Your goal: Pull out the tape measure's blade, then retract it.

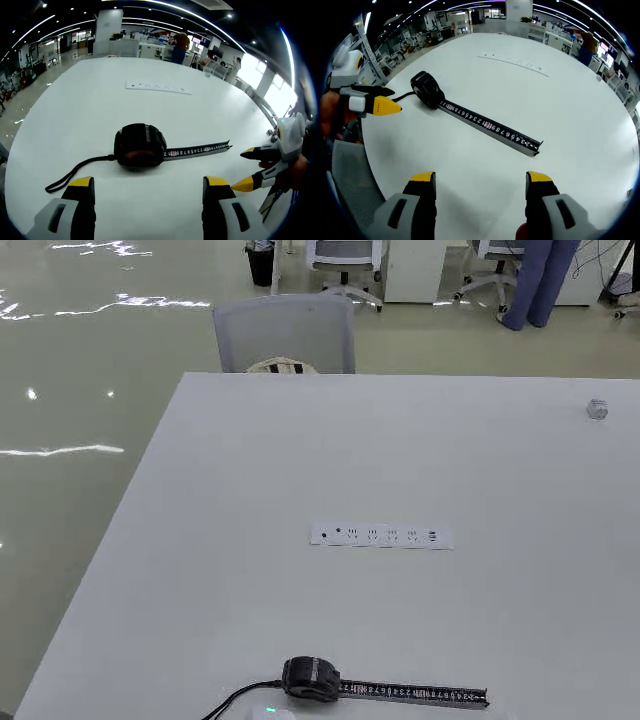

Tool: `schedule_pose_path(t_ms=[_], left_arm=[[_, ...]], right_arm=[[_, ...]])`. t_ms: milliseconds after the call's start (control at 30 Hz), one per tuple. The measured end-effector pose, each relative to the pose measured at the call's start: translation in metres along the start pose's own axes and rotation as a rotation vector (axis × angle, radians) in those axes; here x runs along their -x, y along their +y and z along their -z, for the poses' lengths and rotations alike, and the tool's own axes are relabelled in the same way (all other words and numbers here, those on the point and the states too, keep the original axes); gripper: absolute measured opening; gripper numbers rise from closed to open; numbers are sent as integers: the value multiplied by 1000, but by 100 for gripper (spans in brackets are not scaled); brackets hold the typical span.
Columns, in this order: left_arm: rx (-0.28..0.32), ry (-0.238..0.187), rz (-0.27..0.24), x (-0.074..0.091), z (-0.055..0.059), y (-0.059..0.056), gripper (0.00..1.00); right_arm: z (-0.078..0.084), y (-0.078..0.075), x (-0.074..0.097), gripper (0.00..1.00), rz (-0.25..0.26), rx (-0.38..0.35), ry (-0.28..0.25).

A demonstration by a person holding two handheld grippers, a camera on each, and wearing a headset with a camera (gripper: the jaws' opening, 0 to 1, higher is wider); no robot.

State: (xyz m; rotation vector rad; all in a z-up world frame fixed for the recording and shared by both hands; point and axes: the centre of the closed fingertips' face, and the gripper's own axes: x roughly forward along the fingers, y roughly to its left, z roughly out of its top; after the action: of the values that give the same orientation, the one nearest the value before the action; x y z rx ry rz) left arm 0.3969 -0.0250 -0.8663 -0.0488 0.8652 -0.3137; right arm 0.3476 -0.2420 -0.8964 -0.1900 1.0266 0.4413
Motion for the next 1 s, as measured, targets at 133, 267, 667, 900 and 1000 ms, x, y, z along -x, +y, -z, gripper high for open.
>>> schedule_pose_path(t_ms=[133, 267, 667, 900, 1000], left_arm=[[-4, 2, 10, -5, -4, -3, 83], [3, 2, 12, -11, -9, -5, 83], [14, -2, 5, -26, -27, -3, 78], [26, -4, 0, -35, -34, -3, 78], [21, 0, -2, -39, -36, -4, 77]], right_arm=[[-2, -9, -1, 72, -1, 29, 7], [-6, -17, -3, 69, -7, 59, 11], [-12, -38, -10, 58, -4, 170, 38], [-17, -54, -11, 56, -10, 224, 54], [-18, -62, -13, 57, -15, 245, 61]])
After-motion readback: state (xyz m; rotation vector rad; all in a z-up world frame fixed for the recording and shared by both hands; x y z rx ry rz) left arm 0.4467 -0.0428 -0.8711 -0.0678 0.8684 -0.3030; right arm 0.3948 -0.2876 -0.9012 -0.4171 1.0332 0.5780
